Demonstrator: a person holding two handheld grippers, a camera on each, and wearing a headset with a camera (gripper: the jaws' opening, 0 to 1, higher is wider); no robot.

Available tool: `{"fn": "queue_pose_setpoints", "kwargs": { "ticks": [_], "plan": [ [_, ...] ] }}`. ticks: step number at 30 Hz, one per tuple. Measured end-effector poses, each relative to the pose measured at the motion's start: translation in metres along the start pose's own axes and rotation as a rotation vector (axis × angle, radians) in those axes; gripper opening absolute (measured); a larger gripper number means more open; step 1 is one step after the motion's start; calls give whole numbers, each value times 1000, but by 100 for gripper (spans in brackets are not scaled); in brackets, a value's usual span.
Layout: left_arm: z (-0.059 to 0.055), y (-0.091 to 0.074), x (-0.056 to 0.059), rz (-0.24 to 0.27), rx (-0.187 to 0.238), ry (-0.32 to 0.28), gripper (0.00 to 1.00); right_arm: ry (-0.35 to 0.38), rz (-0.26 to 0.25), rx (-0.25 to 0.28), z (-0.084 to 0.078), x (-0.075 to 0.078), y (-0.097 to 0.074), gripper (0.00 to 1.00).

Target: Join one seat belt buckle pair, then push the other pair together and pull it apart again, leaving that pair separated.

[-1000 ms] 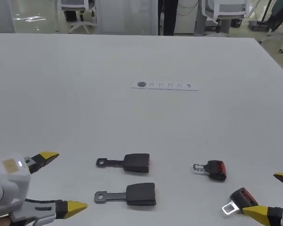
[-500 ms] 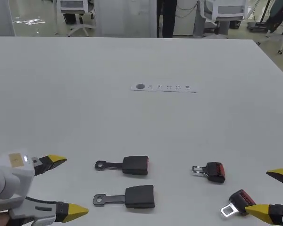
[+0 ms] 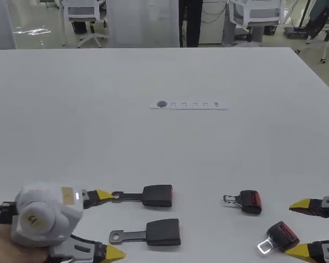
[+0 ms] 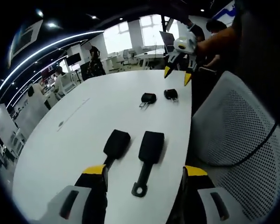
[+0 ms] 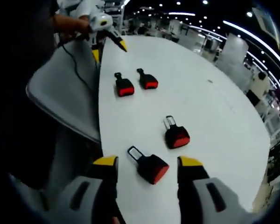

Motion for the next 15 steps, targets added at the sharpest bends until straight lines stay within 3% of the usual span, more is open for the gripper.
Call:
{"fn": "queue_pose_setpoints", "kwargs": {
  "ticks": [6, 8, 9, 15],
  "plan": [
    [3, 26, 0, -44, -45, 70, 60, -109, 50, -69, -12, 8, 9, 44],
    [-2, 33, -1, -60, -94, 130, 57, -164, 70, -102, -14, 10, 13, 43],
    [-5, 36, -1, -66, -121, 135, 57, -175, 76, -112, -15, 10, 15, 42],
    [-7, 55, -4, -89, -151, 138, 51, -253, 131, -170, -18, 11, 26, 40]
  ]
}}
Point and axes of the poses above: the centre of the closed fingertips' face, and the gripper's own axes: y roughly forward along the fingers, x roughly to its right, z roughly out of its top, the point moved 3 cm from there along -y, roughly backward along the fingers
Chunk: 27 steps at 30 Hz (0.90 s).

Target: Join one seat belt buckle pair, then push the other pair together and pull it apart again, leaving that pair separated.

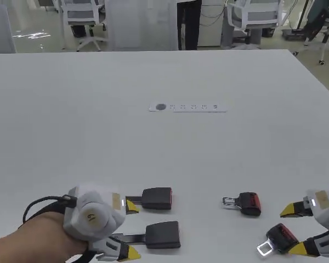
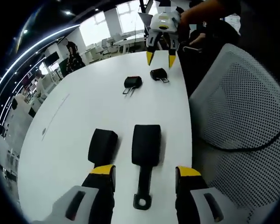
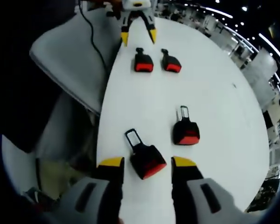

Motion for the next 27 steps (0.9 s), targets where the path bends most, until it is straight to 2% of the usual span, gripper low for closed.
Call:
{"fn": "queue_pose_setpoints", "kwargs": {
  "ticks": [2, 4, 9, 13, 17, 20, 24, 27],
  "plan": [
    [2, 4, -2, -8, -1, -21, 48, -6, 37, -11, 0, -3, 4, 39],
    [5, 8, -3, -15, -3, -32, 46, -39, 40, -23, -1, -1, 6, 39],
    [13, 17, -4, -34, 10, -35, 46, -66, 59, -35, -4, 6, 11, 39],
    [15, 24, -2, -60, -11, -19, 46, -88, 79, -45, -2, 7, 14, 38],
    [16, 30, -1, -82, -24, 3, 45, -120, 122, -64, -4, 1, 20, 34],
    [17, 32, 0, -93, -25, 7, 43, -105, 147, -66, -7, -3, 23, 33],
    [19, 36, -2, -108, -36, 22, 39, -66, 155, -76, -14, -5, 29, 33],
    [19, 39, -5, -116, -41, 29, 37, -42, 146, -53, -11, -3, 29, 33]
  ]
}}
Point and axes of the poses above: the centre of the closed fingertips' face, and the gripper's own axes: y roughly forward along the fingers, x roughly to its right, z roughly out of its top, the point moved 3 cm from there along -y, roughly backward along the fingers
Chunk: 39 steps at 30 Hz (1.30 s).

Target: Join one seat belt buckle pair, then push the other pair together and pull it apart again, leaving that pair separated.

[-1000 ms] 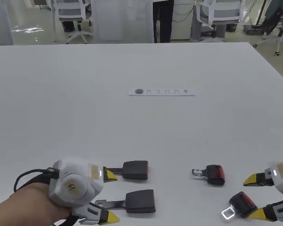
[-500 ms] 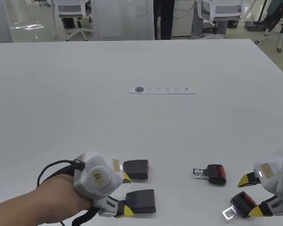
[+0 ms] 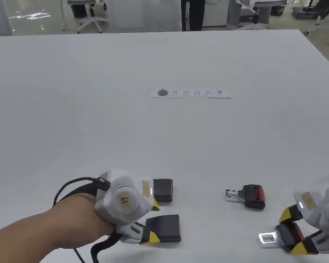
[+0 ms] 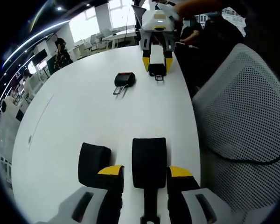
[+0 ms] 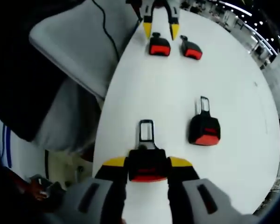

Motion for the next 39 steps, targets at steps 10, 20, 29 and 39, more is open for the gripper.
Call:
{"fn": "queue_pose_setpoints", "kwargs": {
  "ticks": [10, 20, 29, 39],
  "plan": [
    [2, 9, 3, -49, -15, 42, 33, 68, -17, 45, 5, 4, 2, 33],
    [-6, 10, 9, -78, -56, 124, 32, 101, -24, 36, 3, 3, 2, 34],
    [-12, 5, 8, -67, -100, 152, 32, 141, -48, -2, -18, 2, 0, 38],
    [-19, 3, 5, -67, -122, 135, 32, 172, -48, 20, -19, 1, 0, 35]
  ]
}}
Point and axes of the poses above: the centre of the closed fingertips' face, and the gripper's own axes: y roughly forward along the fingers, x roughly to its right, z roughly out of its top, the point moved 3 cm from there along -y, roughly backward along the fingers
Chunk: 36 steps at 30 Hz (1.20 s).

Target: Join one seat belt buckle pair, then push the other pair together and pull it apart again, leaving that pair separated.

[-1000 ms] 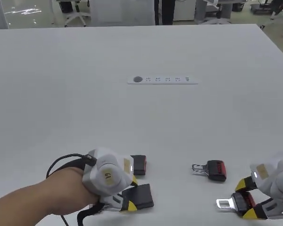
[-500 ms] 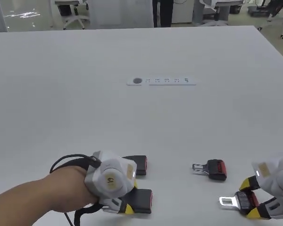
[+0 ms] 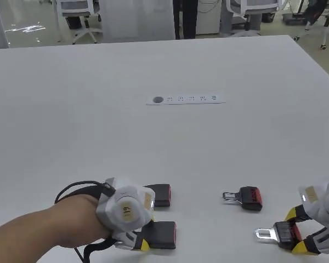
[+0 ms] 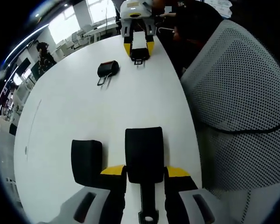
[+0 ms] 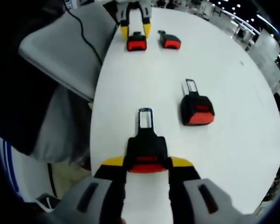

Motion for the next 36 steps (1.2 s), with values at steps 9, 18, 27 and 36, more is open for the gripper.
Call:
{"fn": "queue_pose_setpoints", "kwargs": {
  "ticks": [9, 18, 27, 36],
  "plan": [
    [-3, 3, 1, 4, 11, 19, 31, 6, 22, 12, 0, 2, 0, 34],
    [-4, 4, 4, 29, 30, 6, 31, -11, 27, 1, 2, 2, 1, 34],
    [-5, 4, 3, 15, 46, -3, 30, 1, 17, -1, 5, 3, 2, 34],
    [-6, 3, 2, 14, 111, -44, 30, 27, -1, 51, 25, 2, 10, 34]
  ]
}}
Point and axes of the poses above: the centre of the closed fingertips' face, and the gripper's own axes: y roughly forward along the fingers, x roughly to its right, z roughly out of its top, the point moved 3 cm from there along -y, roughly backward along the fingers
